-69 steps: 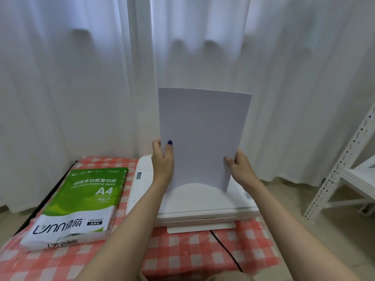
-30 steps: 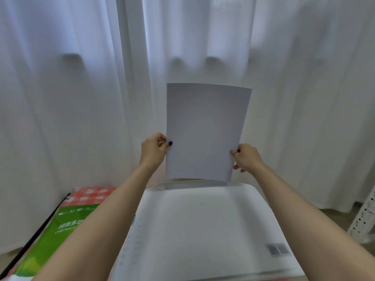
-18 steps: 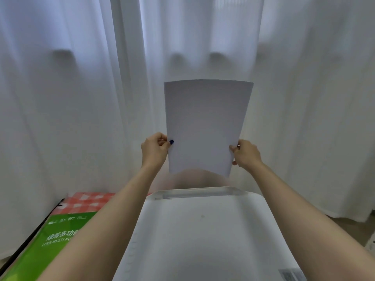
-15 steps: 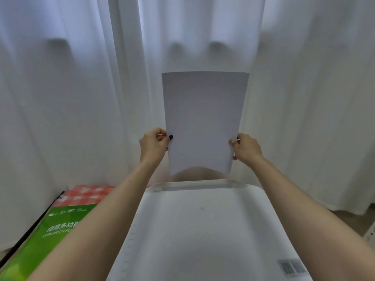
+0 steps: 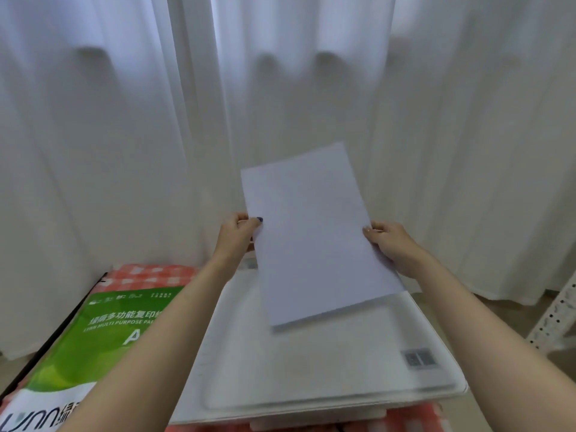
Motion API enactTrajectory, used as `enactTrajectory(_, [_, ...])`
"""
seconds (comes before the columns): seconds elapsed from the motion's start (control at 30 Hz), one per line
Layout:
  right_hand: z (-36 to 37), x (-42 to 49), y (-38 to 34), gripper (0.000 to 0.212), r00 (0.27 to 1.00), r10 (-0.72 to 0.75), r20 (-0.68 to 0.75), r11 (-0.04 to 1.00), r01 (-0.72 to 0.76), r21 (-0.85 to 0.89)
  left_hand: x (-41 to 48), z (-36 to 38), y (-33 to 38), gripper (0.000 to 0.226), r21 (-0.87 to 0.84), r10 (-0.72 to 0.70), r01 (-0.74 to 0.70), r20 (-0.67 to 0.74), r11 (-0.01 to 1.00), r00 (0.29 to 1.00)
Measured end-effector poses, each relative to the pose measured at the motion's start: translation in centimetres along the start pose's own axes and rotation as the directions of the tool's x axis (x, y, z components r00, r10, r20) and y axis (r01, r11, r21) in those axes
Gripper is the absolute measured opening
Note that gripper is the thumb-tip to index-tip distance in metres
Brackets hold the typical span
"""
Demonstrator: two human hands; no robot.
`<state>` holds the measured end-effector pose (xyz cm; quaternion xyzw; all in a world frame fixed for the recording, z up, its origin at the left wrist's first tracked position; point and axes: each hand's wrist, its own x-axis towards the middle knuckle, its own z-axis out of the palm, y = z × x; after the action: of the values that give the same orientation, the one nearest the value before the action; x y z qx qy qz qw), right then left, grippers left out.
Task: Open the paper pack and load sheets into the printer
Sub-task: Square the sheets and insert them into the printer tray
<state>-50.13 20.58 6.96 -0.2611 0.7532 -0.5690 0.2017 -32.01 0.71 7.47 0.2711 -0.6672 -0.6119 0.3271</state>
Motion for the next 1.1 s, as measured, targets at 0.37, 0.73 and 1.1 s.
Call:
enactTrajectory(0.37, [0.8,-4.3,1.3,0.019,0.941,0.209,0.265,0.496,0.131,-0.858,-5.9,-4.4,-4.4,0.017,0.597,-0.196,0.183,-0.045,0.781,0.980])
enactTrajectory(0.73, [4.6,-3.1,1.7,0.026,0.967,-0.004,0.253,0.353,0.238,-0.905,-1.7,-3.0,-4.9,0.016,0.830,-0.036,-0.020,0.048,0.557,0.998])
enactTrajectory(1.1, [5.7,-0.1,4.0,0.029,0.959,-0.028,0.282,0.527,0.254,-0.811,4.5,0.8,-7.5,0.038,0.850,-0.009,-0.148,0.177,0.506,0.984])
